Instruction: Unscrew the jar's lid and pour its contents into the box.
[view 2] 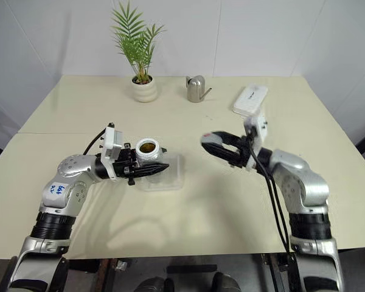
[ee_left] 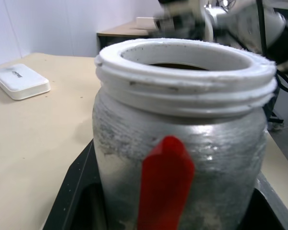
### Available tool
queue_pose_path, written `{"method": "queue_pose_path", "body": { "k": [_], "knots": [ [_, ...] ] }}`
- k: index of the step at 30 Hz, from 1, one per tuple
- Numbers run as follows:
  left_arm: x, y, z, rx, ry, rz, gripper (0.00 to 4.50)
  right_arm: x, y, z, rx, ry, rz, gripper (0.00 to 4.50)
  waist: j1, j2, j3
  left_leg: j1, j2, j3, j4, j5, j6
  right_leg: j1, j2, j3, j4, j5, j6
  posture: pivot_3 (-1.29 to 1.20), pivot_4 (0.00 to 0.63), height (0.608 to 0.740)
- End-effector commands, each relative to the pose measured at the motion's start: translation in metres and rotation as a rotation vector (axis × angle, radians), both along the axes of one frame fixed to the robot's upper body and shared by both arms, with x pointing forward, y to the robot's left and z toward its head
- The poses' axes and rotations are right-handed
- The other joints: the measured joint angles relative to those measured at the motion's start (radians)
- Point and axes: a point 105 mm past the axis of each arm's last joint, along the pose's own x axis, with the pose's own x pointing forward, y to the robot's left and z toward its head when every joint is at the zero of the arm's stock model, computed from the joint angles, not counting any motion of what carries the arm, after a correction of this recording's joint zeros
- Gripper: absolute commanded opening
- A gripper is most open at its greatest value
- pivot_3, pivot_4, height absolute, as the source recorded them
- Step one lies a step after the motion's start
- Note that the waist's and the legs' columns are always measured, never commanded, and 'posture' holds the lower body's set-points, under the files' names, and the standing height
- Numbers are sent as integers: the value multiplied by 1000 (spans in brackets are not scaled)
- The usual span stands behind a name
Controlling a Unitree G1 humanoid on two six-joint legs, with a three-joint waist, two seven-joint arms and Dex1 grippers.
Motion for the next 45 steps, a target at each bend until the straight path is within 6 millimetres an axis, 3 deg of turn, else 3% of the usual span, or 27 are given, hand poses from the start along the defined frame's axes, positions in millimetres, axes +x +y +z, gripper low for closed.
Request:
{"method": "queue_pose_path", "body": {
  "k": [1,6,11,14,17,22,29,36,41,45],
  "knots": [
    [-3,4,17,-39,-50,5,1947,6,-37,-24,-22,-29,-190,2541,1,0,0,0,0,0,0,0,0,0,0,0,0,0,0,0,150,740],
    [0,3,21,-47,-49,6,1947,9,-64,-70,-34,17,-342,2541,-4,0,0,1,1,1,0,0,0,0,0,1,1,0,0,0,150,740],
    [1,2,24,-52,-47,1,1947,10,-69,-79,19,34,-374,2541,-6,0,0,5,2,2,-1,0,0,0,0,5,2,0,0,0,150,740],
    [2,3,27,-60,-44,1,1947,7,-69,-79,42,48,-348,3519,-3,0,0,6,2,1,0,0,0,0,0,7,3,0,0,0,150,740],
    [2,6,28,-65,-40,12,1947,0,-71,-65,25,18,-309,4478,-1,0,0,8,2,1,-1,0,0,1,0,9,3,0,0,0,150,740],
    [6,16,33,-73,-36,46,1947,-14,-67,-24,-50,-43,-171,4478,0,1,1,8,2,2,-1,-1,2,1,0,11,2,1,0,0,150,740],
    [20,40,46,-62,-59,144,1947,-31,-19,25,-179,-159,93,4478,-3,1,1,12,4,4,-2,-1,1,1,2,12,3,1,-1,0,150,740],
    [32,67,46,68,-151,293,1947,-46,22,35,-255,-210,266,4478,4,1,1,10,4,5,-2,-3,2,1,2,12,0,1,-1,0,150,740],
    [45,78,42,137,-182,448,1947,-46,25,25,-257,-196,257,4478,7,1,1,9,2,5,-2,-5,5,1,1,12,-2,2,0,0,150,740],
    [51,67,34,244,-302,524,1947,-43,23,21,-252,-184,233,4478,7,1,1,9,2,5,-2,-5,5,1,1,12,-1,2,0,0,150,740]
  ]
}}
